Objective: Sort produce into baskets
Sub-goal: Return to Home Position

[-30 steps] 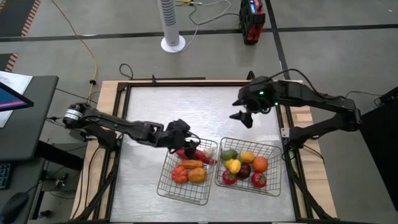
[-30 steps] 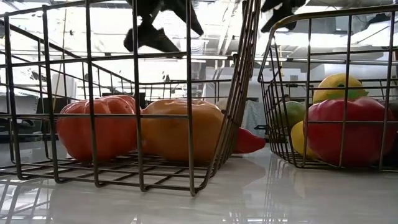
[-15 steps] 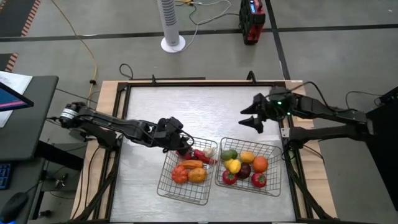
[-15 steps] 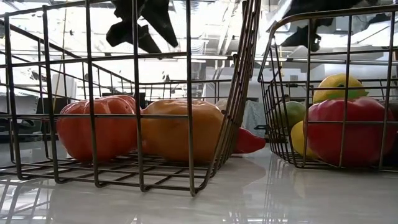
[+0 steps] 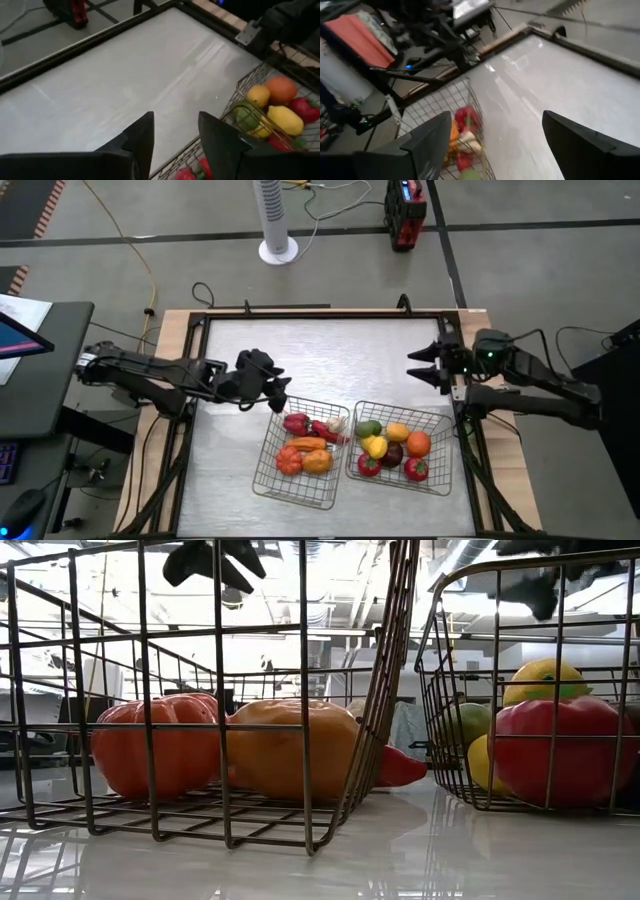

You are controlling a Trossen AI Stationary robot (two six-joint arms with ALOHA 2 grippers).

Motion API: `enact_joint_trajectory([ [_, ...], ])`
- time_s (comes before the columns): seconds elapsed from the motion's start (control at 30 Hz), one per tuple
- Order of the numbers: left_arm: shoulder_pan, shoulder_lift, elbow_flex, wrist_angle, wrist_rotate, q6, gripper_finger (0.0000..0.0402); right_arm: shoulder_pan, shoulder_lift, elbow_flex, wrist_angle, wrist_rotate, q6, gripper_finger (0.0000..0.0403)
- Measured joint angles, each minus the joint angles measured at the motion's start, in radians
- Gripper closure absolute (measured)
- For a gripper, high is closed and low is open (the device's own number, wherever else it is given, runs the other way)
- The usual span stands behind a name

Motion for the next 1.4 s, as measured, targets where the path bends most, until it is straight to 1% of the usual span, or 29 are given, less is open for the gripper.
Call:
enact_joint_trajectory([
  [0.13,0.015,-0.046,-0.115,0.112,0.018,-0.014,0.0281,-0.019,-0.075,-0.098,0.000,-0.003,0.071,0.0065],
  [0.37,0.036,-0.153,-0.321,0.311,0.026,-0.086,0.0313,-0.022,-0.197,-0.202,0.026,-0.023,0.154,0.0065],
  [0.5,0.067,-0.235,-0.449,0.427,0.024,-0.143,0.0329,-0.022,-0.256,-0.278,0.091,-0.023,0.209,0.0065],
  [0.67,0.107,-0.337,-0.594,0.565,0.040,-0.183,0.0351,-0.022,-0.306,-0.389,0.212,-0.023,0.320,0.0065],
  [0.83,0.132,-0.445,-0.692,0.579,0.053,-0.199,0.0374,-0.022,-0.333,-0.486,0.326,-0.020,0.428,0.0065],
  [0.93,0.146,-0.512,-0.740,0.577,0.056,-0.178,0.0387,-0.022,-0.335,-0.531,0.382,0.006,0.473,0.0065],
  [1.03,0.172,-0.588,-0.786,0.563,0.065,-0.165,0.0398,-0.022,-0.334,-0.561,0.425,0.059,0.501,0.0065],
  [1.1,0.193,-0.641,-0.809,0.564,0.099,-0.147,0.0400,-0.022,-0.335,-0.570,0.450,0.107,0.515,0.0065],
  [1.2,0.214,-0.711,-0.831,0.561,0.157,-0.068,0.0400,-0.022,-0.335,-0.573,0.462,0.174,0.522,0.0065],
  [1.27,0.227,-0.755,-0.832,0.543,0.160,-0.009,0.0401,-0.022,-0.335,-0.572,0.463,0.243,0.542,0.0065],
  [1.4,0.254,-0.836,-0.832,0.502,0.163,0.095,0.0401,-0.022,-0.334,-0.572,0.409,0.404,0.545,0.0065],
])
